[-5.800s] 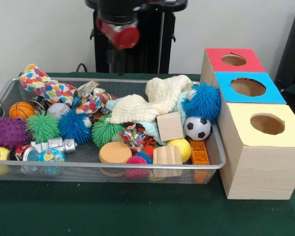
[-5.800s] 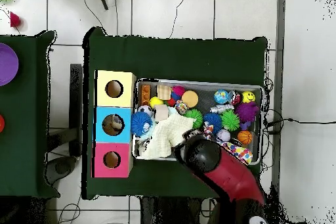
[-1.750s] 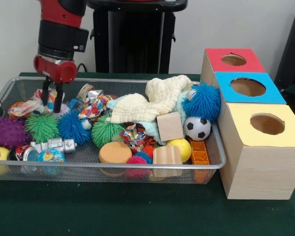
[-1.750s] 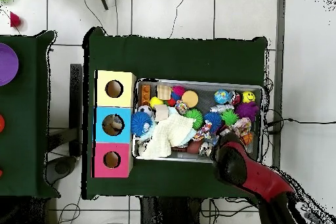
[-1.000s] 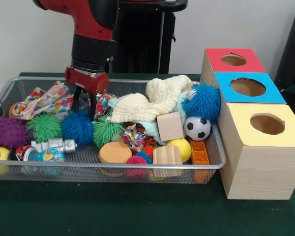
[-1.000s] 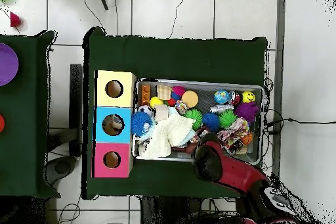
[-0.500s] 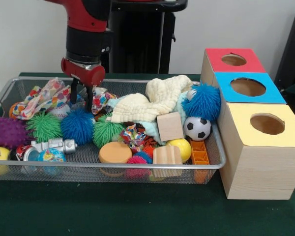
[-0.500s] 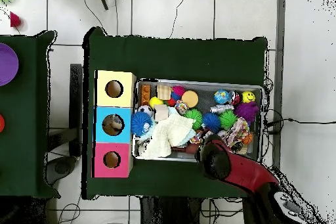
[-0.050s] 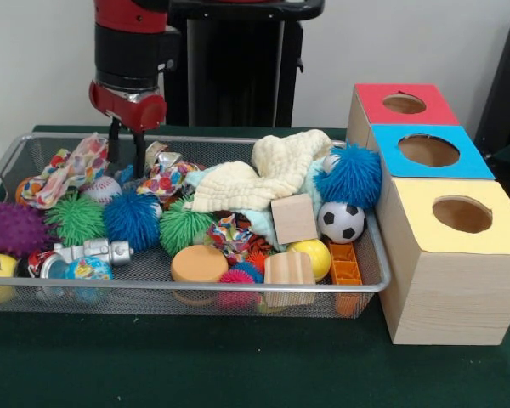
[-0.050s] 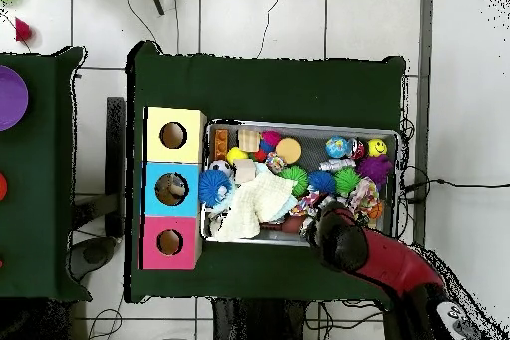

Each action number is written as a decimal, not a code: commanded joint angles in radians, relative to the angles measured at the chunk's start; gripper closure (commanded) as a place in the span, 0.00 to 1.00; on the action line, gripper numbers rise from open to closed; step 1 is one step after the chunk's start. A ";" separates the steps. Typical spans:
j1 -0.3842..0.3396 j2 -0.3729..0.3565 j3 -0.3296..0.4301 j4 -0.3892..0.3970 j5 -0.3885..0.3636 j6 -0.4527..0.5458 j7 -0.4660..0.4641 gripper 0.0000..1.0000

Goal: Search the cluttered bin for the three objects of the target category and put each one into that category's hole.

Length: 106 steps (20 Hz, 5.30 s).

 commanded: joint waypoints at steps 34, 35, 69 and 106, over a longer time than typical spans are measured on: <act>0.043 -0.052 -0.053 -0.131 -0.079 0.263 -0.036 0.00; 0.040 -0.060 -0.053 -0.130 -0.080 0.271 -0.041 0.00; -0.133 0.011 0.110 -0.075 -0.114 0.093 -0.002 0.00; 0.015 0.027 0.013 -0.152 -0.165 0.183 0.025 1.00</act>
